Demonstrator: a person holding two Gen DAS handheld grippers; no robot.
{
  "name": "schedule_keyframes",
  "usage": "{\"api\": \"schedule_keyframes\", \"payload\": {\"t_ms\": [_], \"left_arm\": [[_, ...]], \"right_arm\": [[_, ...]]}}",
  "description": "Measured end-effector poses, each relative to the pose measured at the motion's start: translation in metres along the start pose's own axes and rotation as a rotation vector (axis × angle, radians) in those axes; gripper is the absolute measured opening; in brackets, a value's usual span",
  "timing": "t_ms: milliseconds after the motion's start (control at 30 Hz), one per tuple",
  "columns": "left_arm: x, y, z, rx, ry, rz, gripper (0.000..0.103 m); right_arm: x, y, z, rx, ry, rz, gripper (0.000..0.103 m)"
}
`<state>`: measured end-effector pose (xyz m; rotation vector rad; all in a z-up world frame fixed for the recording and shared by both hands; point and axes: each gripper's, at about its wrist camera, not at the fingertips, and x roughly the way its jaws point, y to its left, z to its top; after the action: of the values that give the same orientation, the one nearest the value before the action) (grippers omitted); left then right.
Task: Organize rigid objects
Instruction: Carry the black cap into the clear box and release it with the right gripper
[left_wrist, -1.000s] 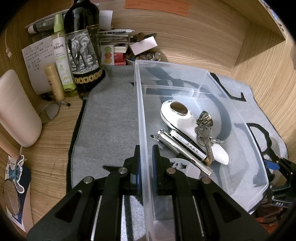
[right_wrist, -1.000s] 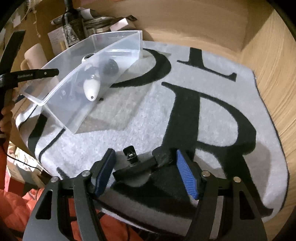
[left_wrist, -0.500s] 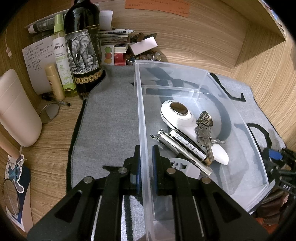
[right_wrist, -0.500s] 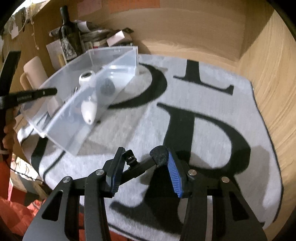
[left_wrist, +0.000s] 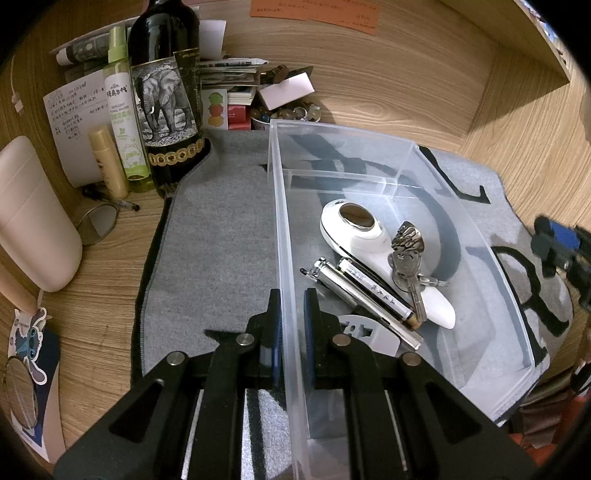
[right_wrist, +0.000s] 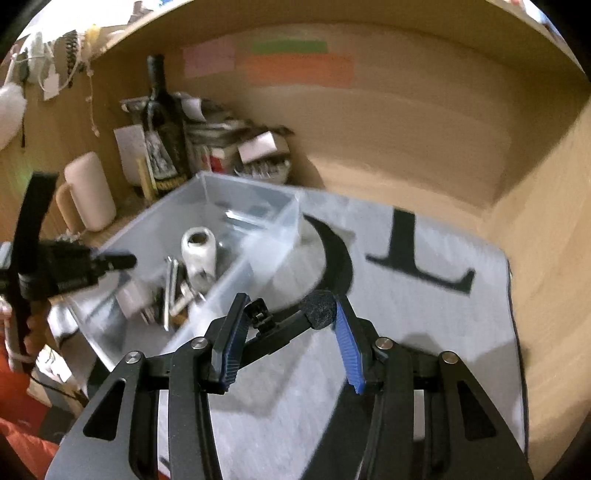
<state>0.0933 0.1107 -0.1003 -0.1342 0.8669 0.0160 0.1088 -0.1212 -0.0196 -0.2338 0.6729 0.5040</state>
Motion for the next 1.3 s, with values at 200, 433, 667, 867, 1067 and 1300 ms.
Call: {"api": "schedule_keyframes", "payload": {"t_ms": [200,433,667,867,1067,1300], "left_arm": [[0.000,0.000,0.000,0.002,-0.001,0.003,0.009],[0.000,0.000,0.000,0.001,-0.001,-0.001,0.009],[0.000,0.001,0.000,-0.002,0.000,-0.007,0.009],[0.000,0.002,0.000,-0.005,0.000,-0.013,0.009],[0.001,0.004,0.001,-0.003,0.002,-0.022,0.009],[0.001,0.006,0.002,-0.001,0.004,-0.027,0.009]], "right_arm": [[0.008,0.018,0.025,-0.061,-0.037,0.040,0.042],[0.032,0.041,0.040,-0.119,-0.026,0.107,0.042],[0.060,0.061,0.046,-0.164,0.037,0.166,0.042],[0.083,0.075,0.045,-0.189,0.111,0.199,0.043],[0.091,0.078,0.043,-0.185,0.141,0.206,0.043],[0.095,0.072,0.044,-0.156,0.146,0.196,0.065]]}}
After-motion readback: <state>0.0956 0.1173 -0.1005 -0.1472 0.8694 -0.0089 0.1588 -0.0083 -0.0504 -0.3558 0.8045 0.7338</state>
